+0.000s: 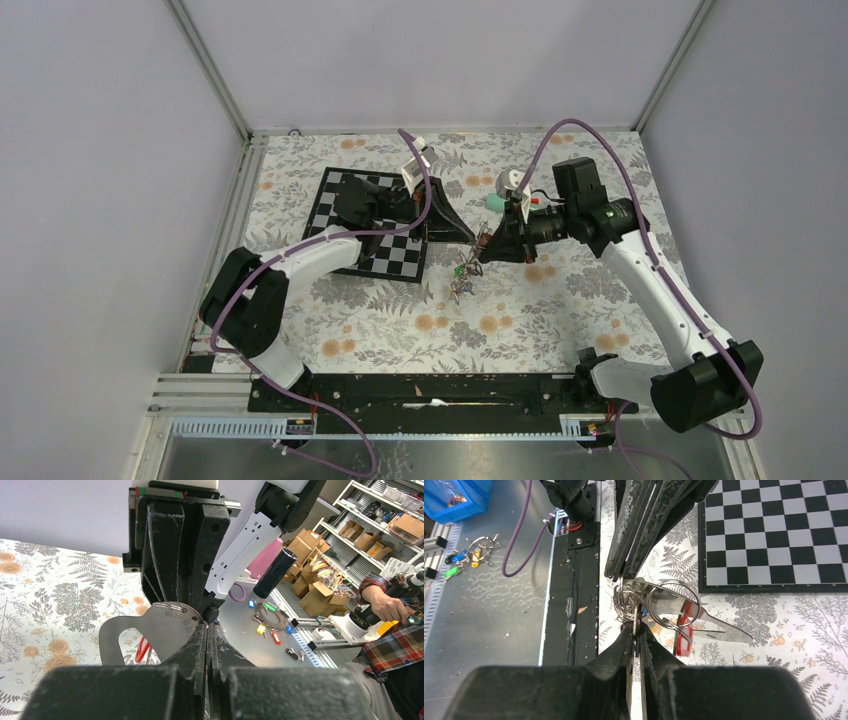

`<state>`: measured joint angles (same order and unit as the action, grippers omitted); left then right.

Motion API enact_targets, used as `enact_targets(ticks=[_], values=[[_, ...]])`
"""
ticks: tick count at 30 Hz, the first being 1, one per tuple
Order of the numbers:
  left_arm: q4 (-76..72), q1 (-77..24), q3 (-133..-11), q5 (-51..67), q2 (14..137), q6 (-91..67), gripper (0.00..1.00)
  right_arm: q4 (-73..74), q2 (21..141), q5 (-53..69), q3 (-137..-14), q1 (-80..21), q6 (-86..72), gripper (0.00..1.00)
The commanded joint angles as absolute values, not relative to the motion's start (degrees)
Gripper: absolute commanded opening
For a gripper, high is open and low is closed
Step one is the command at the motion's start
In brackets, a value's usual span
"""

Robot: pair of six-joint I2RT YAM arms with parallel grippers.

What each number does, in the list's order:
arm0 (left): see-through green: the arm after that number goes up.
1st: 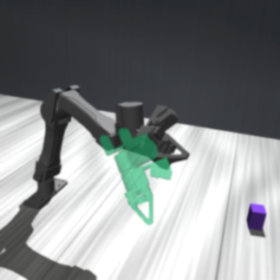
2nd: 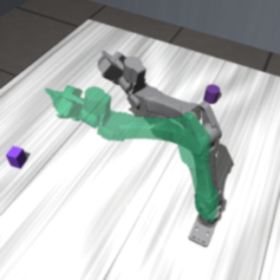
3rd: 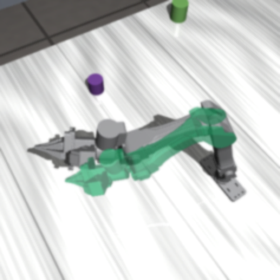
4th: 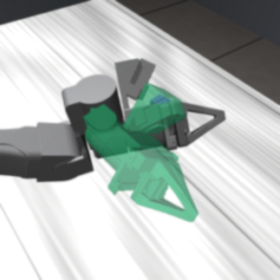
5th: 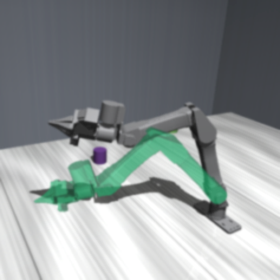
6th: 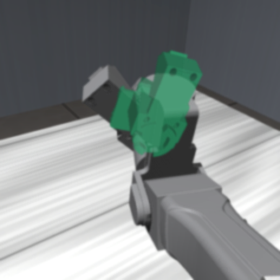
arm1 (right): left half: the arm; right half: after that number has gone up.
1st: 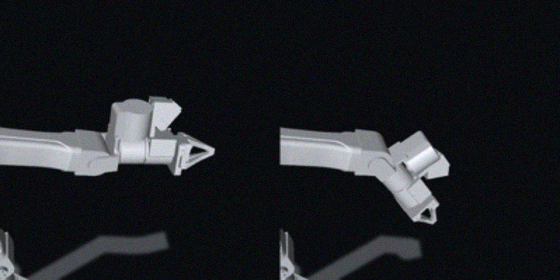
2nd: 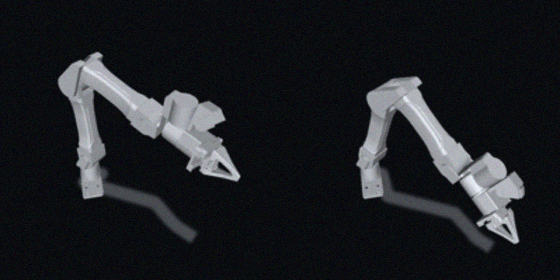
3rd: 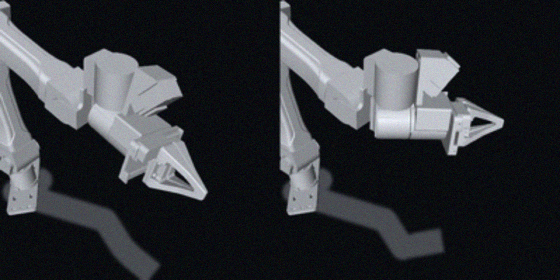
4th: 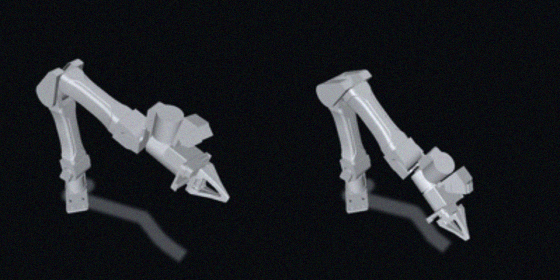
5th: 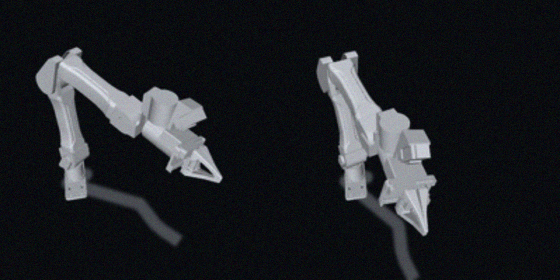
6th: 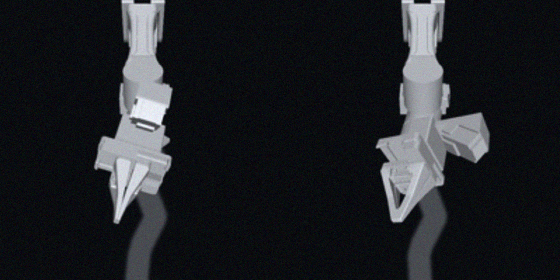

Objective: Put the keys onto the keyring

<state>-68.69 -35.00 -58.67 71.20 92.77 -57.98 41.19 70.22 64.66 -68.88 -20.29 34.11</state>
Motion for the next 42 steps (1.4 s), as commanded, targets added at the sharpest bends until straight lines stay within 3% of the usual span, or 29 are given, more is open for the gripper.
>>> enact_targets(ticks=[1,13,42], values=[[-70.64,-34.72,-58.75,70.88,91.40,-56.16,0.00,44.25,68.17,62.75,-72.48,-20.39,37.19,0.05],[-69.21,-34.44,-58.96,71.10,91.55,-54.59,0.00,48.74,66.80,60.51,-73.74,-20.39,40.08,0.00],[-54.17,-32.94,-58.13,71.34,90.21,-39.89,0.01,50.63,68.58,51.61,-78.86,-20.46,36.60,0.00]])
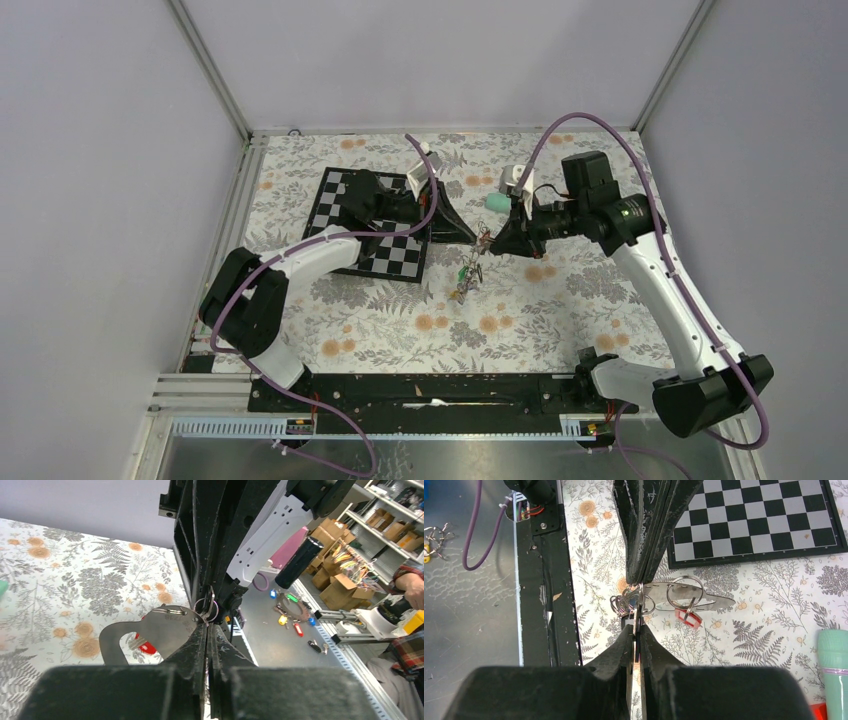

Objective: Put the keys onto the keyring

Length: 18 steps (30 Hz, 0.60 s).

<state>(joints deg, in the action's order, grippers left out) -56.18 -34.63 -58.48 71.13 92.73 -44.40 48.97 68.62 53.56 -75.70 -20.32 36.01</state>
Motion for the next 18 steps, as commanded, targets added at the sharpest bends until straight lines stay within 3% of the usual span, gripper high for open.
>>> enact_targets(ticks=[1,4,8,14,18], values=[[-52.83,-32.51,-57.73,71.20,89.65,-38.60,0.06,50.72,68.86,51.33,-78.54,-20.56,36.59,0.00],[-46.47,-31.02,-56.30,71.13,87.53,-33.22,0.14,50.24,70.03,50.08,-76.93,-21.97,36.17,0.00],[-34.24,-28.79,-54.75,71.58,84.14,-23.93,0.36,46.95,71.39,49.58,-73.97,-25.24,34.08,0.00],[-10.88,-24.67,-56.72,69.45,80.15,-6.13,0.52,46.13,74.66,48.93,-74.03,-27.23,33.76,0.00],[-6.57,-23.22,-57.10,66.44,78.58,-2.73,0.64,45.92,76.68,48.96,-74.07,-28.52,33.05,0.00]])
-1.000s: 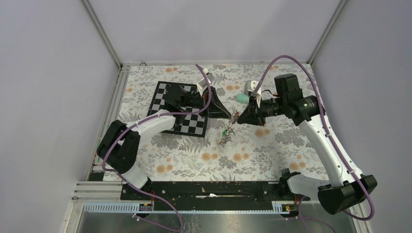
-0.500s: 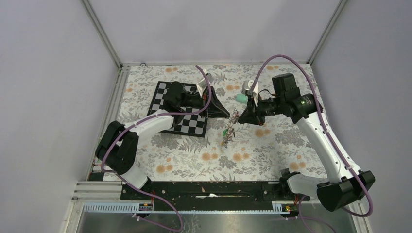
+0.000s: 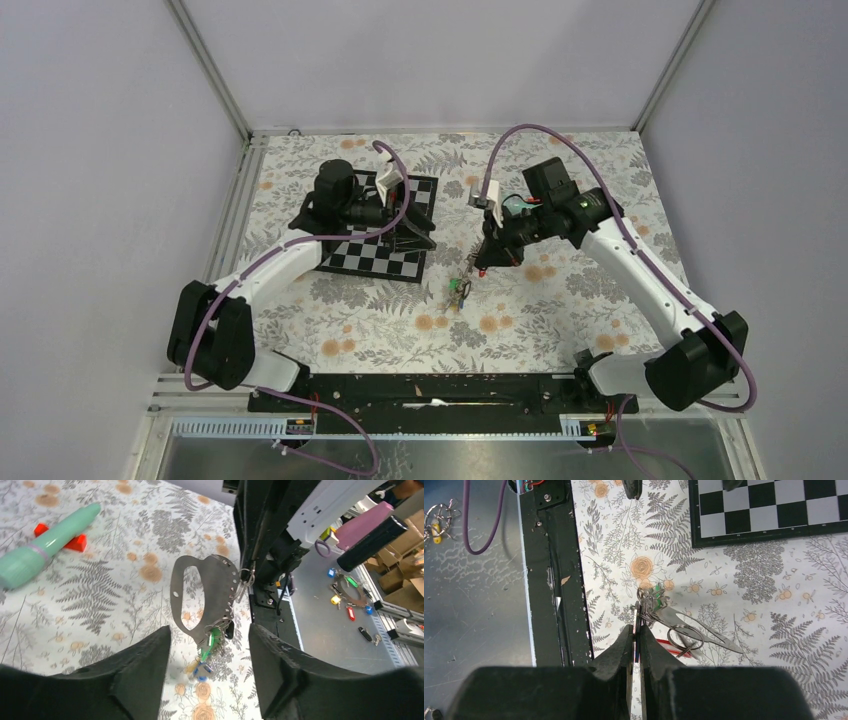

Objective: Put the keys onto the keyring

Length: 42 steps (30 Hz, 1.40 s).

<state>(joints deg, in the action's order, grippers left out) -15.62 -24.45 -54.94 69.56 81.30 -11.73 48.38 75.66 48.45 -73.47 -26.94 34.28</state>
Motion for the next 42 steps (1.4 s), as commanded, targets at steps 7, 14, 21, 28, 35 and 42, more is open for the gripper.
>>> enact_targets(ticks=[7,14,21,28,35,42], values=[[-2.55,-22.22,-58.52,61.72,78.39,-0.58,0.78,49.70,76.74,42.90,-66.98,-28.48,36.43,0.00],[11.80,-21.35,-62.24,55.75,78.07,11.38,0.82,53.00,72.28,32.29,-55.04,-26.52,41.89,0.00],[18.73,-19.54,-62.79,50.75,75.68,16.42,0.85,56.77,71.07,23.75,-49.46,-22.77,46.39,0.00],[20.39,-19.25,-62.75,49.63,74.71,17.68,0.87,57.25,72.48,20.07,-46.87,-22.41,47.27,0.00],[20.91,-19.25,-63.08,49.30,74.84,18.16,0.89,54.47,76.75,17.03,-45.26,-22.24,46.58,0.00],[20.91,-19.24,-63.19,48.89,74.95,18.17,0.91,50.53,82.74,16.97,-47.62,-22.15,43.92,0.00]])
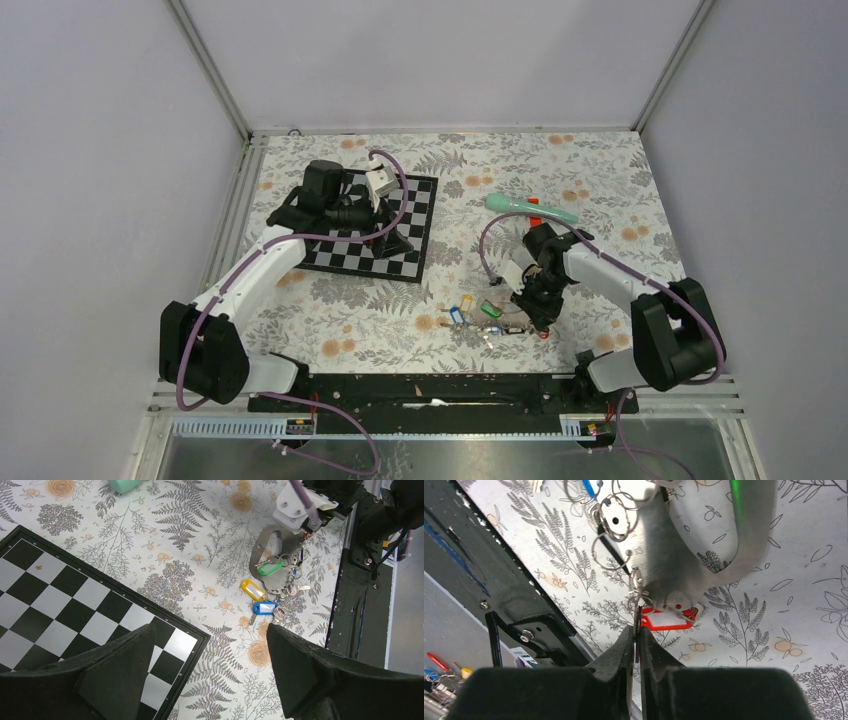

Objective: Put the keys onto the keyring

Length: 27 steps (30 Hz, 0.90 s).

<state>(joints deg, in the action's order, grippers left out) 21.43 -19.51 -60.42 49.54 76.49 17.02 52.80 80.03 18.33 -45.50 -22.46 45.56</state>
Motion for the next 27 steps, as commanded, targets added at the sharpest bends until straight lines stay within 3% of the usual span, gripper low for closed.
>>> enact_targets(ticks=[1,16,27], values=[[20.90,-19.23,-63.19,48.82,74.89,18.20,0.91,50.00,83.49,16.96,-48.16,-22.15,43.49,0.00],[21.15,-19.25,-63.11,48.63,75.16,18.59,0.92,45.22,89.45,13.97,-55.08,-21.13,39.94,0.00],[21.80,-19.25,-63.34,49.14,74.80,18.96,0.93,53.78,86.82,16.51,-54.78,-20.61,42.36,0.01]])
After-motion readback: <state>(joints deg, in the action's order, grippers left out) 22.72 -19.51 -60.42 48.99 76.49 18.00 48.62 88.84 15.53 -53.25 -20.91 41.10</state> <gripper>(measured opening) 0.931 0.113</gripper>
